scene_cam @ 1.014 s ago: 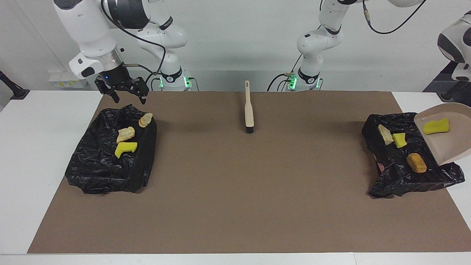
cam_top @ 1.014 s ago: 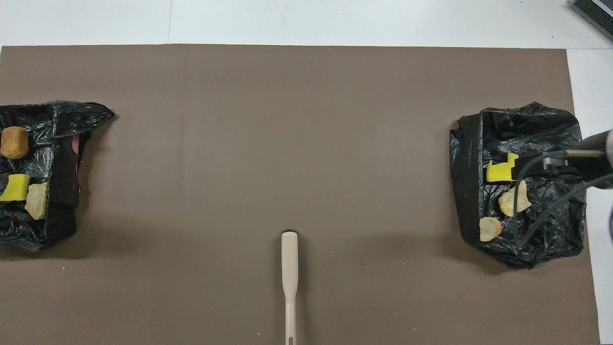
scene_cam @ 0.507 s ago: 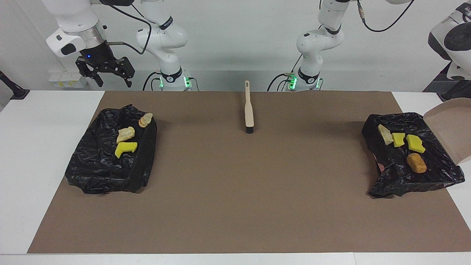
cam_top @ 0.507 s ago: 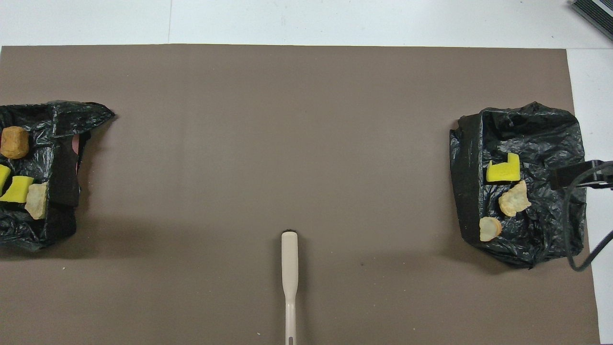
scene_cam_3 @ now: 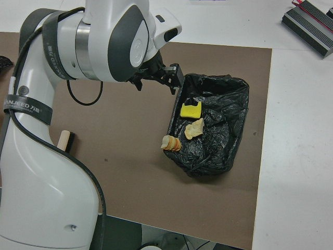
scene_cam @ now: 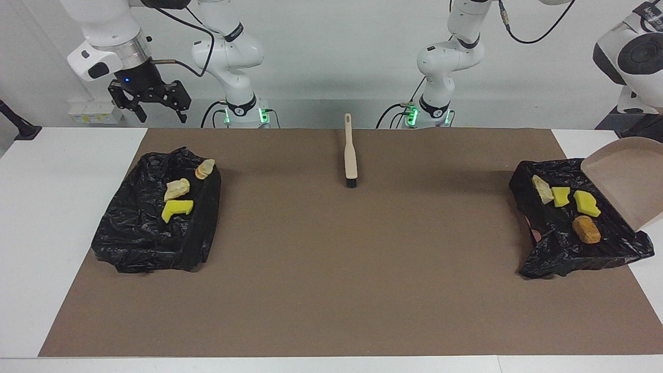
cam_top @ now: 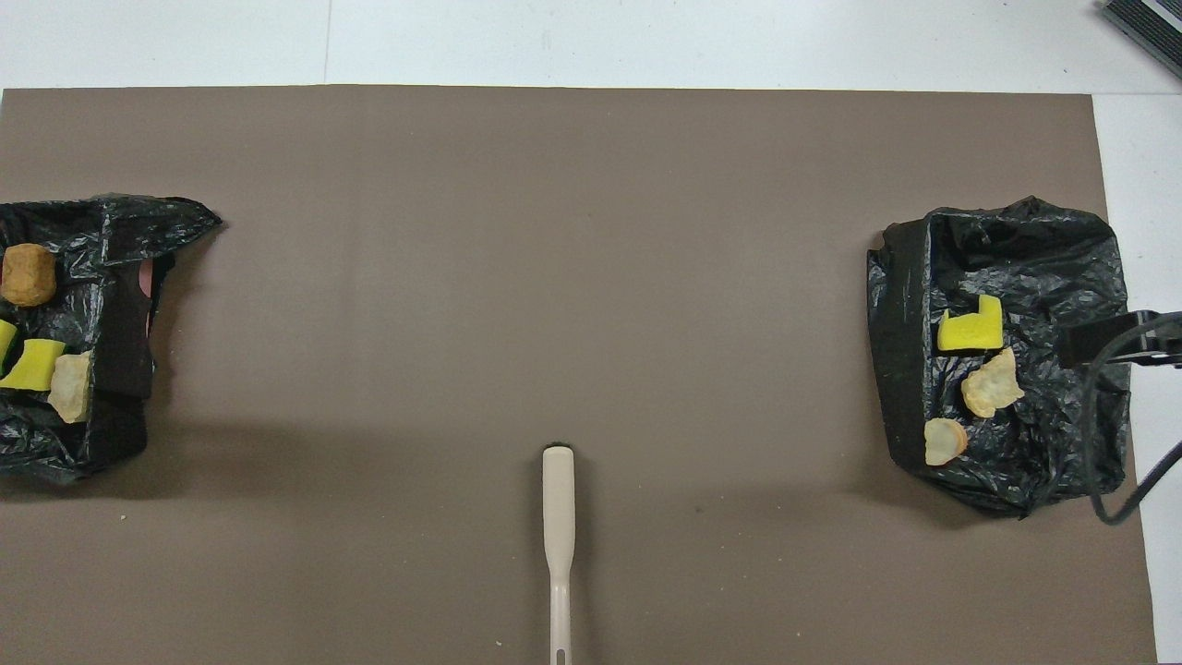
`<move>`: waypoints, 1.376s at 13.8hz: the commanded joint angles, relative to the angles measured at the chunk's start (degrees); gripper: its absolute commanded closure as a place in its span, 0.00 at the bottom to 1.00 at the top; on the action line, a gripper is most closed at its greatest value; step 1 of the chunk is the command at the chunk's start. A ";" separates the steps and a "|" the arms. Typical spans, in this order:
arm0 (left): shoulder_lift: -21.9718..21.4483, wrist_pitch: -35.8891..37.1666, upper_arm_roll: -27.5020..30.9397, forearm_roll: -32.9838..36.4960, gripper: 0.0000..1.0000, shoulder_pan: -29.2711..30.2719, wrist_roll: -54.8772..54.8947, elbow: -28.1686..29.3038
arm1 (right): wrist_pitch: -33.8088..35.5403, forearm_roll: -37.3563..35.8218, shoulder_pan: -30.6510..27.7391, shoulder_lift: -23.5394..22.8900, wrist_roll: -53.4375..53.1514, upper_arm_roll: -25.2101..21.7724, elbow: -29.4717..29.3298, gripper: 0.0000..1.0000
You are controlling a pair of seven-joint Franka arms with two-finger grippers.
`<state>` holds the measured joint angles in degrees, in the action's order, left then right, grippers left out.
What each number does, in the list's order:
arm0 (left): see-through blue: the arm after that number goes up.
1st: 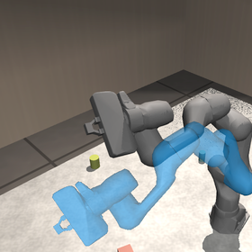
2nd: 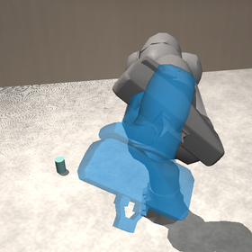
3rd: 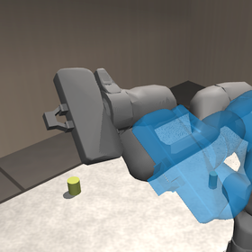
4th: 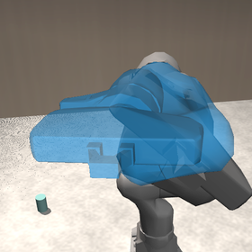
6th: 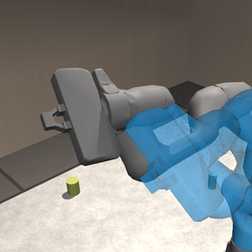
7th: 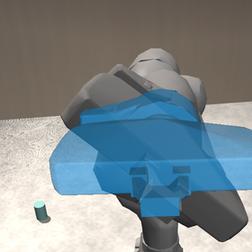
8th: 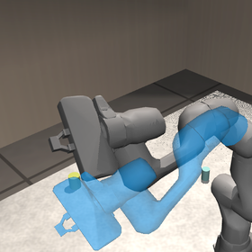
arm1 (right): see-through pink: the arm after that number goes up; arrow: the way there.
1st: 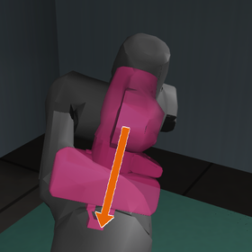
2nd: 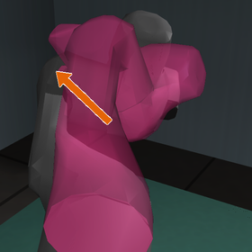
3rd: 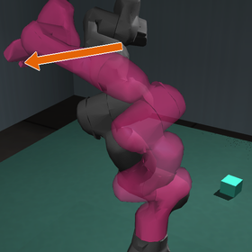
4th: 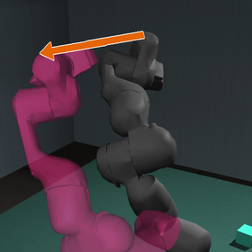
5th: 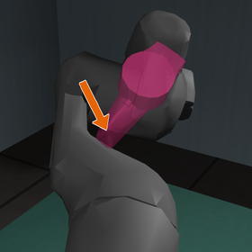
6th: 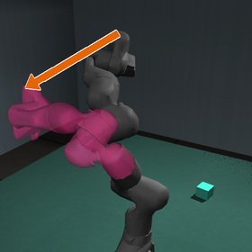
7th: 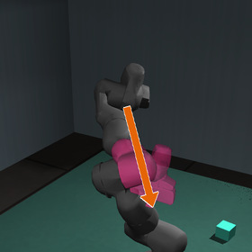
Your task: Sweep and dump trash in bin
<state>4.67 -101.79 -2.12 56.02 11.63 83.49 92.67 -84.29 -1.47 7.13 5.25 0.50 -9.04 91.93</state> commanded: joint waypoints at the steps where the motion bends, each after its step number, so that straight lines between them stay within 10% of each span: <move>1: -1.33 7.02 0.37 -5.55 1.00 -4.76 -3.75 0.76 | 0.53 -0.99 -2.11 0.55 1.43 1.39 0.62 0.00; 8: -4.49 16.62 0.28 -29.43 1.00 -14.34 -31.84 4.26 | 0.61 -0.99 -2.47 0.55 1.34 2.36 0.62 0.00; 19: -4.24 8.04 0.28 -51.07 1.00 -33.41 -82.04 11.30 | -2.19 -1.08 -2.03 1.87 0.73 2.36 3.08 0.00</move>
<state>0.75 -89.24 -2.95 7.90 -18.67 7.58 101.86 -84.60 -1.47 5.59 5.45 0.50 -7.35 92.73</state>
